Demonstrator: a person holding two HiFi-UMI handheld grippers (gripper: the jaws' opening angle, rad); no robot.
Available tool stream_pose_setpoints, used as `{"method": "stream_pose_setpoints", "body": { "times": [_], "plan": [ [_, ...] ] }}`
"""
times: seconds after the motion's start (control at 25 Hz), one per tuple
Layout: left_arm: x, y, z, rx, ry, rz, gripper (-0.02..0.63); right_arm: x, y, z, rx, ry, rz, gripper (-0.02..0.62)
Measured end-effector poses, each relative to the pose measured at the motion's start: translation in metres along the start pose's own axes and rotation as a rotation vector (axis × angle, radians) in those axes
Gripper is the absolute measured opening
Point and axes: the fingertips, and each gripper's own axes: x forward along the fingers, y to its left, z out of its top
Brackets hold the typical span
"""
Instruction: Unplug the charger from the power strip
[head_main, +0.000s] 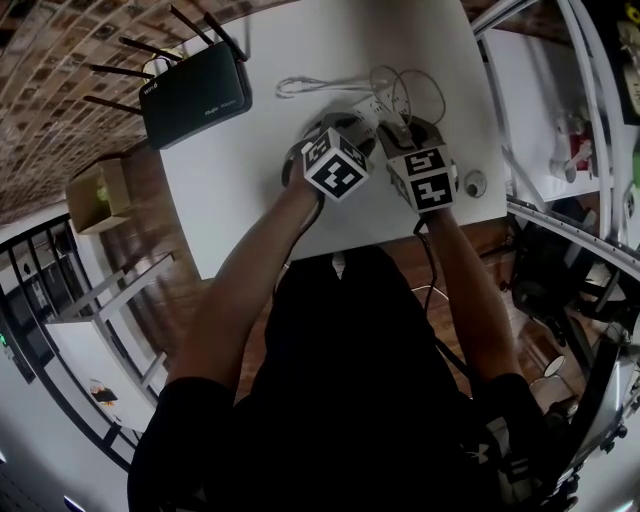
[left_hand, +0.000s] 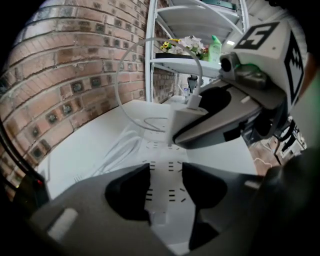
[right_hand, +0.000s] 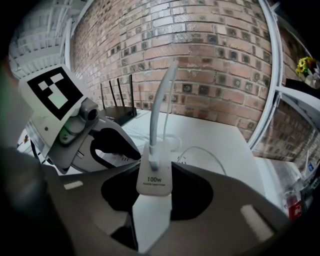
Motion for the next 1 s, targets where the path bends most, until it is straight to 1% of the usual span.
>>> {"method": "stream_pose_setpoints", "body": {
  "times": [0.08, 0.2, 0.44, 0.52, 0.6, 0.76, 0.88, 1.0],
  "plan": [
    [0.000, 0.000, 0.000, -0.002, 0.000, -0.001, 0.206, -0.003, 0.002, 0.000, 0.009, -0.003, 0.010, 0.140],
    [0.000, 0.000, 0.000, -0.004, -0.002, -0.002, 0.206, -0.015, -0.001, -0.001, 0.070, -0.022, 0.013, 0.140],
    [0.000, 0.002, -0.001, -0.011, -0.021, 0.009, 0.204, -0.045, -0.008, 0.003, 0.167, -0.099, 0.032, 0.140],
    [-0.003, 0.005, 0.000, -0.016, -0.028, 0.029, 0.204, -0.056, -0.010, 0.004, 0.215, -0.129, 0.048, 0.140],
    [-0.013, 0.010, 0.006, -0.016, -0.065, 0.065, 0.204, -0.066, -0.012, 0.005, 0.262, -0.155, 0.060, 0.140],
    [-0.054, 0.010, 0.026, -0.033, -0.190, 0.123, 0.204, -0.091, -0.015, 0.004, 0.329, -0.204, 0.077, 0.140],
    [-0.093, 0.002, 0.032, -0.090, -0.278, 0.146, 0.206, -0.110, -0.017, 0.005, 0.375, -0.245, 0.098, 0.140],
    [-0.133, -0.011, 0.029, -0.179, -0.347, 0.153, 0.206, -0.128, -0.022, 0.007, 0.406, -0.287, 0.115, 0.140]
  ]
}}
